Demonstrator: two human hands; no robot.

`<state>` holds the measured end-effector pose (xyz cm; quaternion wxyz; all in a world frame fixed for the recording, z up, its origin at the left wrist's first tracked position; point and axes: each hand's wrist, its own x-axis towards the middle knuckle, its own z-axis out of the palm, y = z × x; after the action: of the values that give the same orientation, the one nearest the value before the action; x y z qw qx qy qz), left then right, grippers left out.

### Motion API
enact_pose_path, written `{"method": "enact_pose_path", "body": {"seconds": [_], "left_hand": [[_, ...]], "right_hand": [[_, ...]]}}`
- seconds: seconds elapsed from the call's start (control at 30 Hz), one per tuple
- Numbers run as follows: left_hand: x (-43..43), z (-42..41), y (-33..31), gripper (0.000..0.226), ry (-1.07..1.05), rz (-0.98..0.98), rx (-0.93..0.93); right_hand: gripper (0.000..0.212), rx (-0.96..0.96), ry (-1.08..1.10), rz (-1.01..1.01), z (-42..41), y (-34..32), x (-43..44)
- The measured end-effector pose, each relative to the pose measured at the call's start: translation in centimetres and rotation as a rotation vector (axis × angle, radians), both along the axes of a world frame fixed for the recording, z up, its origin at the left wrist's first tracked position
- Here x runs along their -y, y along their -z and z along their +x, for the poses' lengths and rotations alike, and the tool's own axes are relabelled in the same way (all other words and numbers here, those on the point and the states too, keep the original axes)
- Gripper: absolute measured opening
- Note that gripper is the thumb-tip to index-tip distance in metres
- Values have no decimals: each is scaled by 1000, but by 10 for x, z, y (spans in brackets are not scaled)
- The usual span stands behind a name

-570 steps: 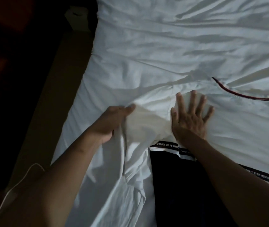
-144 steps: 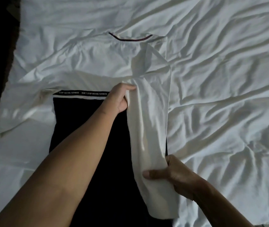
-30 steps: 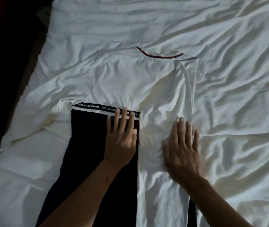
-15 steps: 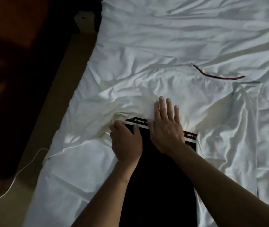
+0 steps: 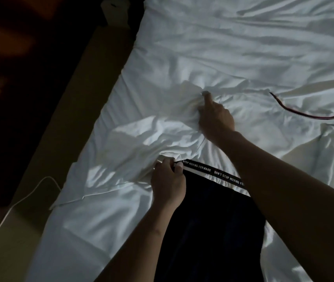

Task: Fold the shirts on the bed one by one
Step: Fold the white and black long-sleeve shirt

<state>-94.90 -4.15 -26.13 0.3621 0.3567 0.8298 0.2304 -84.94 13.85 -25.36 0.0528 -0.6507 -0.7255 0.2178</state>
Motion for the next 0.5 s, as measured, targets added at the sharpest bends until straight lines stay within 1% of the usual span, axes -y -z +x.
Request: {"method": "enact_pose_path", "body": {"seconds": [0.1, 0.17, 0.27, 0.3, 0.37, 0.43, 0.5], "left_hand": [[1, -2, -5, 31, -6, -18, 39], [0, -5, -5, 31, -25, 0, 61], [4, -10, -12, 21, -50, 91, 58], [8, -8, -18, 19, -52, 126, 24], [17, 2, -33, 22, -38, 221, -111], [28, 16, -47, 23, -7, 349, -223], [39, 35, -57, 26, 62, 450, -282]], "right_hand": [[28, 13, 36, -46, 0, -6, -10], [17, -63, 55, -49, 1, -8, -10], [14, -174, 57, 8, 10, -14, -2], [17, -200, 52, 26, 14, -19, 1], [20, -246, 56, 65, 22, -33, 7], [18, -275, 66, 129, 32, -48, 10], [16, -287, 83, 191, 47, -61, 11]]}}
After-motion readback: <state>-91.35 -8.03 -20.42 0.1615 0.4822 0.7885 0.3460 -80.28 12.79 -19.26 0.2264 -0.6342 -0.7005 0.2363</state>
